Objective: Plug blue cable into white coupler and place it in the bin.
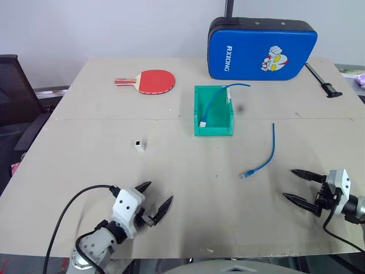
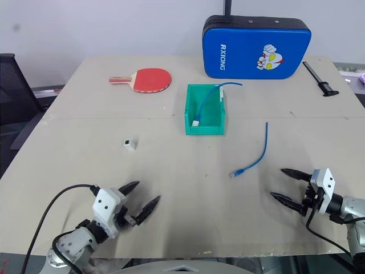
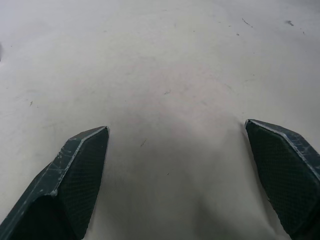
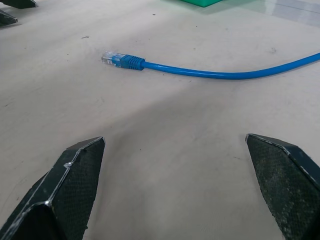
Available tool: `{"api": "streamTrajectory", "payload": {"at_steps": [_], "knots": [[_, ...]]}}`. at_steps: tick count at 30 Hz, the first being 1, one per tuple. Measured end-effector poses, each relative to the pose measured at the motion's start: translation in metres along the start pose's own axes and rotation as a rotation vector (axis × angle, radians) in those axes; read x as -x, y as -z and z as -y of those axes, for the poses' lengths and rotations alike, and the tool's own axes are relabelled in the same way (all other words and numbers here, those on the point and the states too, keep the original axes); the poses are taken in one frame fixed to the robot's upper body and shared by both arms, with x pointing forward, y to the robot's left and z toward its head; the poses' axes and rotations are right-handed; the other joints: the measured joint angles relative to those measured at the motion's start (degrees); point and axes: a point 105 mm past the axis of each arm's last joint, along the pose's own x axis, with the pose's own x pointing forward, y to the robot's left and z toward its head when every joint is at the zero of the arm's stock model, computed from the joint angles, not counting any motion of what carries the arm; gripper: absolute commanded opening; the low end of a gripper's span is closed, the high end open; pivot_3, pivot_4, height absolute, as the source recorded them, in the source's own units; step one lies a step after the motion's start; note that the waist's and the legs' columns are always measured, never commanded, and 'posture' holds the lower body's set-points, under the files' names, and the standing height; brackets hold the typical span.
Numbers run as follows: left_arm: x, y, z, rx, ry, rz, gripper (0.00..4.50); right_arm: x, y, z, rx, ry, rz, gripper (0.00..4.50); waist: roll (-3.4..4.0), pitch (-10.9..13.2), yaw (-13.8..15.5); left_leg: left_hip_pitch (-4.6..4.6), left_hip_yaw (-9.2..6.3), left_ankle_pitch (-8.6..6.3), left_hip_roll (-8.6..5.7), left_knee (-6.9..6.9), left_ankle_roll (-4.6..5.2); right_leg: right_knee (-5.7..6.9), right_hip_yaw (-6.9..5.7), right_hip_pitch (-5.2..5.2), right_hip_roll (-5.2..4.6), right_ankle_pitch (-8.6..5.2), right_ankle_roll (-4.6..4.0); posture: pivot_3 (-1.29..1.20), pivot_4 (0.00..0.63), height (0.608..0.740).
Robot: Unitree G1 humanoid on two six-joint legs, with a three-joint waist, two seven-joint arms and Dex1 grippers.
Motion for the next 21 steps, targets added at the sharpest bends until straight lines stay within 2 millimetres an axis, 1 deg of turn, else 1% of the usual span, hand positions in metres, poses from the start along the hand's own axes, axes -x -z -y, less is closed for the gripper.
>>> {"api": "streamTrajectory", "payload": {"at_steps": [21], "knots": [[-0.0012, 0.0008, -0.0004, -0.008, 0.013, 0.014, 4.5, -0.0014, -0.0029, 0.0005, 0.013, 0.01, 0.004, 4.46, 0.01, -0.01, 0.03, 0.01, 0.0, 0.0, 0.0, 0.0, 0.0, 0.0, -0.01, 0.01, 0.01, 0.01, 0.0, 0.0, 0.15, 0.728]]}}
